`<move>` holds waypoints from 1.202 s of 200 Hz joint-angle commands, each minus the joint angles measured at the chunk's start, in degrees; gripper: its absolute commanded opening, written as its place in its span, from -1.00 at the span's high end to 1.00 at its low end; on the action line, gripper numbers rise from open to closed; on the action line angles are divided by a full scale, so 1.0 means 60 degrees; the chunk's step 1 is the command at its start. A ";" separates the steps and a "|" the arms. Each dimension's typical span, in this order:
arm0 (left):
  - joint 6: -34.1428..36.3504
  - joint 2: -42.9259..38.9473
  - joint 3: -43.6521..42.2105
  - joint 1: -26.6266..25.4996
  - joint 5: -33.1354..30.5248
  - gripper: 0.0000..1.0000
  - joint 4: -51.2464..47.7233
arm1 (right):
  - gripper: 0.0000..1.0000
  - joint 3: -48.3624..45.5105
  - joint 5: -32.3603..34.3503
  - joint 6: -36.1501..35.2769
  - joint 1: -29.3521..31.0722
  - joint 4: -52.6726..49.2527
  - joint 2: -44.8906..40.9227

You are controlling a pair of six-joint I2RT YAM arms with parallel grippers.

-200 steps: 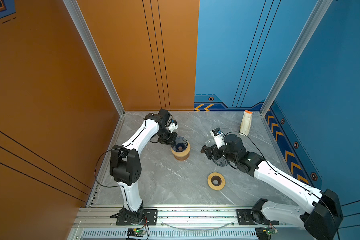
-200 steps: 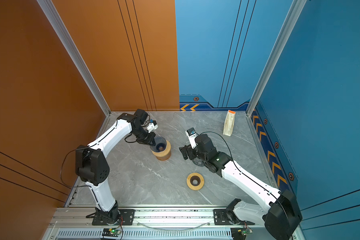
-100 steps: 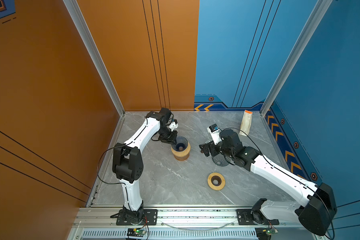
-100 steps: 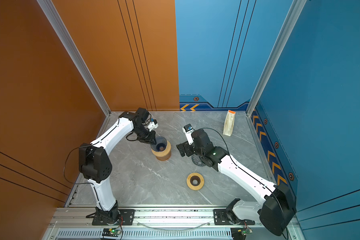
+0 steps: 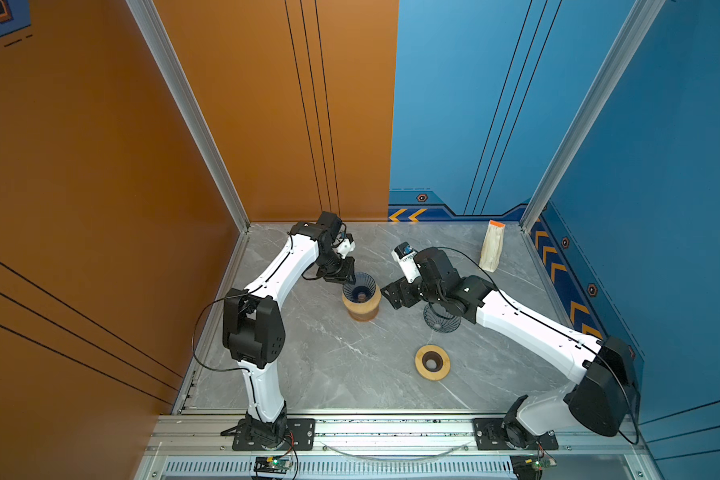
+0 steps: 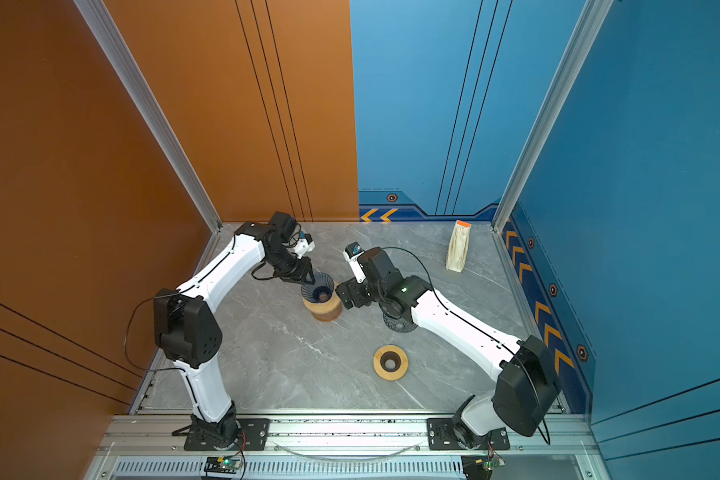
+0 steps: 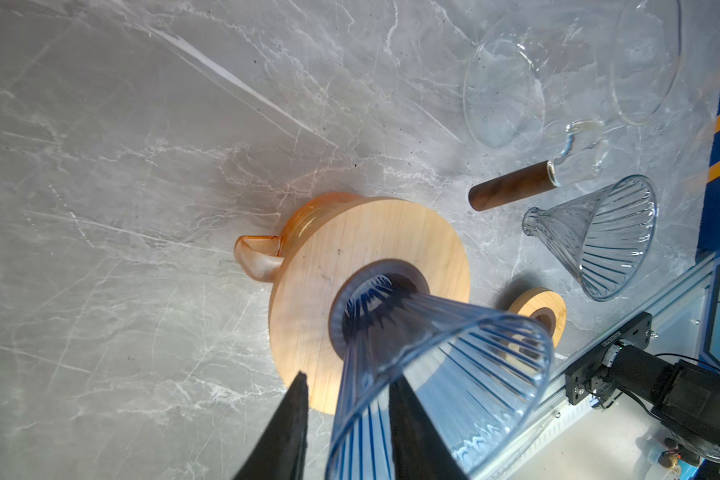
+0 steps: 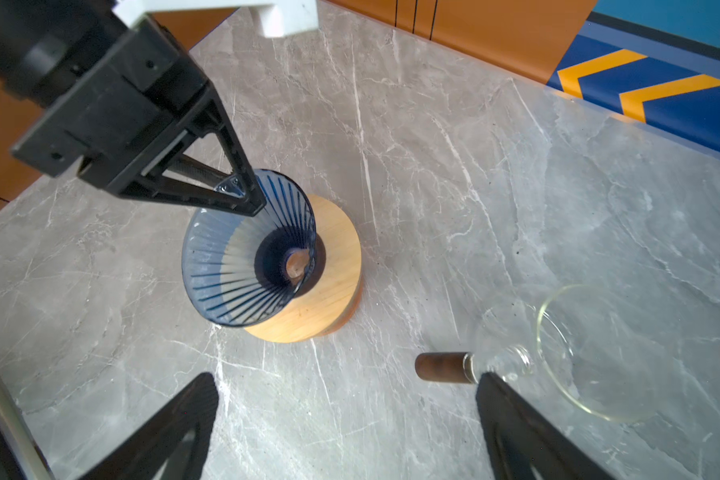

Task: Place the coffee filter in the dripper
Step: 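Hold the blue dripper with the left gripper while right gripper reaches to its rim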

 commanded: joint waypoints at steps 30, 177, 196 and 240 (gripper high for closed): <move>-0.0304 -0.1024 -0.0841 0.0330 0.0120 0.29 0.0541 | -0.80 0.1554 -0.0311 0.0528 0.0061 -0.1181 0.1405; -0.0308 -0.1460 -0.1755 0.0473 0.0551 0.33 0.1005 | -0.61 0.4354 0.0799 0.1470 -0.0184 -0.2473 0.3929; -0.0304 -0.1397 -0.1703 0.0480 0.0579 0.33 0.1008 | -0.61 0.4583 0.0895 0.1546 -0.0190 -0.2632 0.4063; -0.0304 -0.1243 -0.1583 0.0452 0.0665 0.34 0.1022 | -0.60 0.5103 0.1024 0.1566 -0.0228 -0.2996 0.4336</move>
